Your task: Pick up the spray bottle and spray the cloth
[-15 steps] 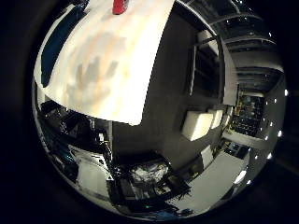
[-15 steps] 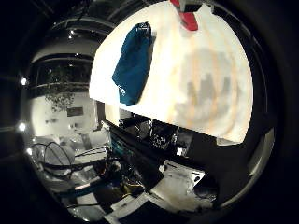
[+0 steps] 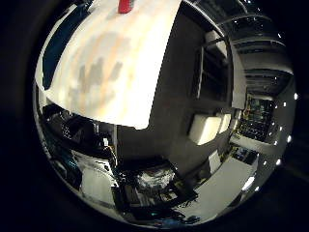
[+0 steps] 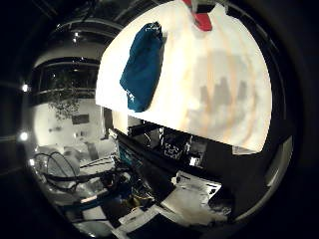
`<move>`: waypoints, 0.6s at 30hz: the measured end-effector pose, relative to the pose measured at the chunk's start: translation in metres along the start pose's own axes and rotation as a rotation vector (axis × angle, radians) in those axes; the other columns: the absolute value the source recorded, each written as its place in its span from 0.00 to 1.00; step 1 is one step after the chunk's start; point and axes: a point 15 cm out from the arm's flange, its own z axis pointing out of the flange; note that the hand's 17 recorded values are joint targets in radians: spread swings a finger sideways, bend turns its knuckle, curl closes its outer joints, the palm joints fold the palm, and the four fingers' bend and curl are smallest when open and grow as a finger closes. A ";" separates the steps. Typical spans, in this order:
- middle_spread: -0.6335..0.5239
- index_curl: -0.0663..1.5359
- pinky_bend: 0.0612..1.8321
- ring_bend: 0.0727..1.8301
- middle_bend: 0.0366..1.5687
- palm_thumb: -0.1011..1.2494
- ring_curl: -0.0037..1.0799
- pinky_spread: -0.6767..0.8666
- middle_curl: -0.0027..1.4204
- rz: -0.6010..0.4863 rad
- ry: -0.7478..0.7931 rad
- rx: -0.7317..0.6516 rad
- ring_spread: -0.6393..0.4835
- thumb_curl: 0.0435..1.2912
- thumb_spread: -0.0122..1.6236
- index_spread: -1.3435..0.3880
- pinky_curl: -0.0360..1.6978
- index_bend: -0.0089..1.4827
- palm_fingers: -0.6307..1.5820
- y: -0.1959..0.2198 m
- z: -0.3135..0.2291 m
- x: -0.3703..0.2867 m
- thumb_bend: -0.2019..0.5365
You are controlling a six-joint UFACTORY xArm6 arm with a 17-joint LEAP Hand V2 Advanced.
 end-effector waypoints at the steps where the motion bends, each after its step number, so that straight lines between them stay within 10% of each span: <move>1: 0.64 0.21 0.13 0.12 0.10 0.31 0.25 0.69 0.24 0.001 -0.001 0.000 0.77 0.18 0.63 0.65 0.21 0.11 0.33 0.000 0.000 0.000 0.24; 18: 0.64 0.20 0.15 0.14 0.11 0.31 0.26 0.69 0.24 0.251 -0.118 0.208 0.77 0.18 0.64 0.67 0.21 0.10 0.33 -0.033 -0.009 0.019 0.24</move>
